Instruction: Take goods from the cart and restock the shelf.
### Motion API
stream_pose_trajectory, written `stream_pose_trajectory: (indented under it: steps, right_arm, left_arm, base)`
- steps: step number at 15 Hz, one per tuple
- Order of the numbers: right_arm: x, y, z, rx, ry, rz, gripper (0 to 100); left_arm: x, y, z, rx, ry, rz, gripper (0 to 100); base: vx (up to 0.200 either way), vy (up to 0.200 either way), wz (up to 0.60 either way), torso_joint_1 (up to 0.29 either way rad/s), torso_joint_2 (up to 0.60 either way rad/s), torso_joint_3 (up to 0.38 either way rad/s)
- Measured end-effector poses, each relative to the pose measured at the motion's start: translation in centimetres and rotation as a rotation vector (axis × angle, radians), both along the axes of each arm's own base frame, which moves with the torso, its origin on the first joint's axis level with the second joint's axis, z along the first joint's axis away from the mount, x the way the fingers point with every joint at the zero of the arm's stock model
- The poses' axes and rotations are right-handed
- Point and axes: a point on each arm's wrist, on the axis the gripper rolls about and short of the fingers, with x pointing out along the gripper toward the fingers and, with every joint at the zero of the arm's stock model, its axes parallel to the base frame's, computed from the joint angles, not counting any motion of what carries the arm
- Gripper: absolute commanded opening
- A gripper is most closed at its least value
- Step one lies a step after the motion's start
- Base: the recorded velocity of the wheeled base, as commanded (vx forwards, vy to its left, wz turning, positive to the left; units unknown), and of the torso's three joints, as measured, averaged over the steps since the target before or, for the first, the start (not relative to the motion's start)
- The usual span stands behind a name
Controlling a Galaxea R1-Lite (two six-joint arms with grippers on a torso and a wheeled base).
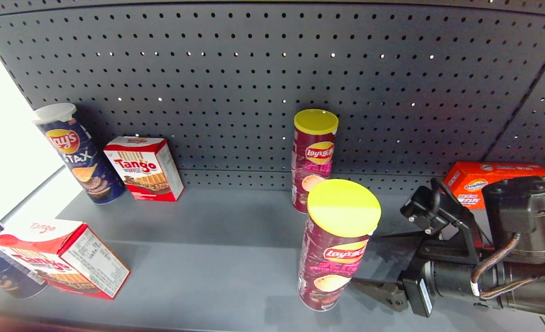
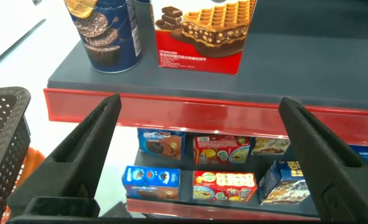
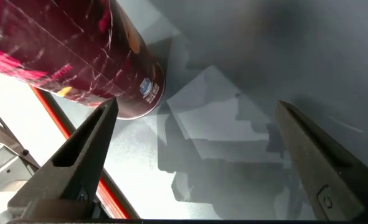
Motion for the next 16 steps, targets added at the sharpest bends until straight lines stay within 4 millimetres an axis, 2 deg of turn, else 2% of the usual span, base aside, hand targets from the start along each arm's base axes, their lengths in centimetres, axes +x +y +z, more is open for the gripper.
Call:
stream_pose_trajectory:
  steps: [11,16]
  right_arm:
    - [-0.29,-0.33,0.13,0.004,-0.005,-0.005,100]
    - [-0.29,0.39,0.21,0.005,-0.006,0.021,100]
  left_arm:
    - [0.00,0.00,0.00,0.000,0.000,-0.001,100]
    - [0.00,0.00,0.00,0.000,0.001,-0.001,100]
  base:
    - [0.000,0.000,0.00,0.000,0.00,0.000]
    - [0.000,0.000,0.00,0.000,0.00,0.000]
